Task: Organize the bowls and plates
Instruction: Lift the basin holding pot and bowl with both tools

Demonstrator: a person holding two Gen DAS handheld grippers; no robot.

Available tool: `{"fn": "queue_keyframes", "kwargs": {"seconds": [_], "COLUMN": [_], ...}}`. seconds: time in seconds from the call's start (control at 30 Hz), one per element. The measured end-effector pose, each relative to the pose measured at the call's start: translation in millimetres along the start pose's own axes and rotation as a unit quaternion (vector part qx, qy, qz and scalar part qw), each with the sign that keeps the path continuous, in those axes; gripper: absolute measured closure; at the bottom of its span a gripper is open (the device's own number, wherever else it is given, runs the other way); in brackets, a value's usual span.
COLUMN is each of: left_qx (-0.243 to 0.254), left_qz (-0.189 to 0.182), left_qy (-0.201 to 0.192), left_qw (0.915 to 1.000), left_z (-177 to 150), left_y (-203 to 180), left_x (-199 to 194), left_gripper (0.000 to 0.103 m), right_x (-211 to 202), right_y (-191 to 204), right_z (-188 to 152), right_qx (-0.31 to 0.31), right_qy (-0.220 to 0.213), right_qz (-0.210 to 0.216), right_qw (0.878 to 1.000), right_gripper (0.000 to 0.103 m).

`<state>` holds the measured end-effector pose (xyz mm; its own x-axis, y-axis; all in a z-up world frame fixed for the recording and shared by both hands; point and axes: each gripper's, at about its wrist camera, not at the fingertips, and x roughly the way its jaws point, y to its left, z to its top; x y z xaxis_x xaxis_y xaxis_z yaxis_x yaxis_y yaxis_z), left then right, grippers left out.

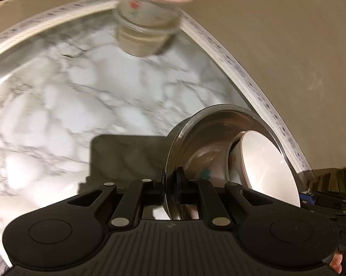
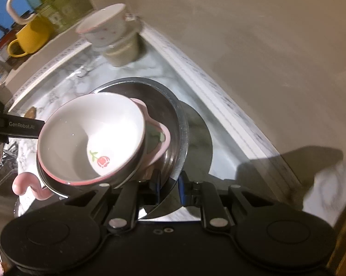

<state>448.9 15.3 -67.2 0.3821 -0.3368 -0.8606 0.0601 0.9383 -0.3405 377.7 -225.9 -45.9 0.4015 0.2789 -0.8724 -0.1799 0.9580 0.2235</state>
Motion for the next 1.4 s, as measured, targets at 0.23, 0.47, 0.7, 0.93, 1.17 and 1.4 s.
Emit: {"fn": "queue_keyframes", "kwargs": {"seconds": [0.23,0.47,0.7,0.93,1.17,1.4], "left_qx": [0.030,0.050,0.081,0.091,0.102,0.116], "left_qz": [-0.011,-0.022,-0.019,-0.015,-0.016,-0.015], "left_qy": [0.023,0.036,0.026,0.020,0.027,0.030], "left_qw": [0.9992,0.9979,0.9962,0.9956,0.9943,0.9927], "left_z": [-13.3,-24.1,-32.4,-34.1,-30.6,-27.9], "left_y": [-24.5,-33.2,-42.5,-45.7,-44.8,-47.1], "left_x": [19.6,19.2,12.9,13.3,15.9,19.4], "left_gripper": [0.095,0.095,0.095,0.094,0.094,0.094], "right_x": [-13.2,-24.4,-27.8,-29.0,-37.0,-36.3], "right_y": [-17.9,-22.4,-29.9,-32.6,-40.5,-49.9], "right_z": [-22.6,-39.6,-57.4,-65.0,-69.2,-67.2], "right_qx": [0.030,0.039,0.053,0.065,0.079,0.091], "right_qy": [0.007,0.003,0.006,-0.007,-0.015,-0.016], "right_qz": [-0.021,-0.021,-0.015,-0.011,0.005,0.034], "right_qw": [0.999,0.999,0.998,0.998,0.997,0.995], "right_gripper": [0.087,0.086,0.086,0.085,0.077,0.076]}}
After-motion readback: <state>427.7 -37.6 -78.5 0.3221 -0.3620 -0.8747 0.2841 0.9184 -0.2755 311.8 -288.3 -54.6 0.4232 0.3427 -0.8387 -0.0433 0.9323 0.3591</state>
